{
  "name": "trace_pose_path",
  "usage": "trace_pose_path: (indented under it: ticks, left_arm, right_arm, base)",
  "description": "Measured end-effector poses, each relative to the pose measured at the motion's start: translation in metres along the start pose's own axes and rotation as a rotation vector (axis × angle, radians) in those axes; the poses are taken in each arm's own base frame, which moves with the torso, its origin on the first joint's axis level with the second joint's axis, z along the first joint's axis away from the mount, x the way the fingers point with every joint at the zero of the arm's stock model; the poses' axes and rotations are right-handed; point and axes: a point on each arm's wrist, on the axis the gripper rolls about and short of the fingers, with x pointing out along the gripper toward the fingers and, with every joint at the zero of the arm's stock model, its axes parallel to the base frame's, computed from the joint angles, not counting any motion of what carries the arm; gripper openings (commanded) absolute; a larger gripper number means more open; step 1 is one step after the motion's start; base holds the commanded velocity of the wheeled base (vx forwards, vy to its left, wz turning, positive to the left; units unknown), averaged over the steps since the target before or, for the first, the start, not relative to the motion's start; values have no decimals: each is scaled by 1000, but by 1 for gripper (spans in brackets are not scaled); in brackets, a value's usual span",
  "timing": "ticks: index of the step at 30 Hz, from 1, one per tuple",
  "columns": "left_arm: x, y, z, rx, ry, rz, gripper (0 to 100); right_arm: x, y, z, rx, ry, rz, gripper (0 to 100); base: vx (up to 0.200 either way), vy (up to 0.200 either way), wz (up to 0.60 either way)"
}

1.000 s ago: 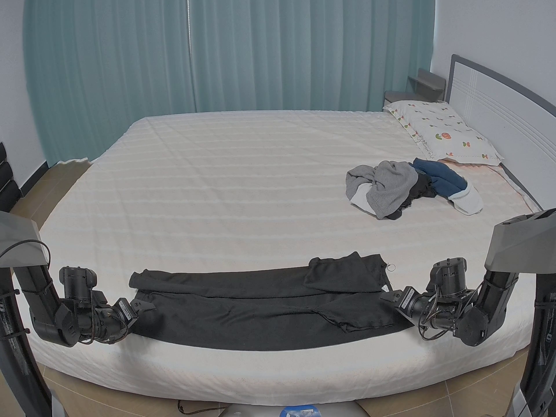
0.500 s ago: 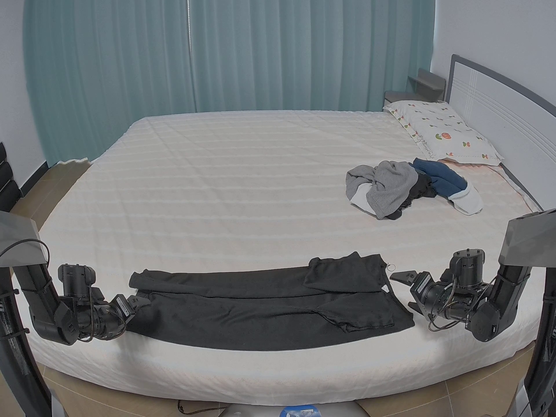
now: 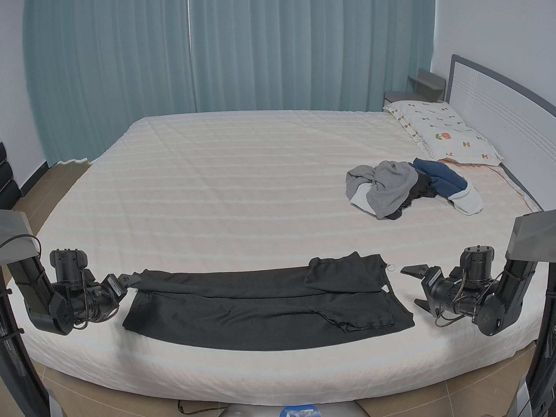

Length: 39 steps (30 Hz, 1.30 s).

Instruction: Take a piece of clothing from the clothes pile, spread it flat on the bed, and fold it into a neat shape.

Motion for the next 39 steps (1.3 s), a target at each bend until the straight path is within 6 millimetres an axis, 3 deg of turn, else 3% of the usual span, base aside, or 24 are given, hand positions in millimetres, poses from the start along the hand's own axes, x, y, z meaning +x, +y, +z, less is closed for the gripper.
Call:
trace_pose_path:
  ticks: [10,16,26,30,39]
  left_arm:
    - [40,-26,20,92,-42,-88,100]
    - [60,-26,13,134,47,-13,100]
    - [68,-27,21,119,-47,49,100]
    - [65,-30,36,63,-78,18,100]
    - [68,-40,56,67,18,-99,100]
  right_arm:
    - [7,-4,-3,-7,6,16,100]
    - [8,-6,-6,-7,17,10,100]
    - [9,-8,-9,-8,27,4,100]
    - [9,-8,-9,-8,27,4,100]
    - [9,-8,-10,-9,28,5,100]
  base:
    - [0,0,0]
    - [0,0,0]
    - [0,0,0]
    - [0,0,0]
    - [0,0,0]
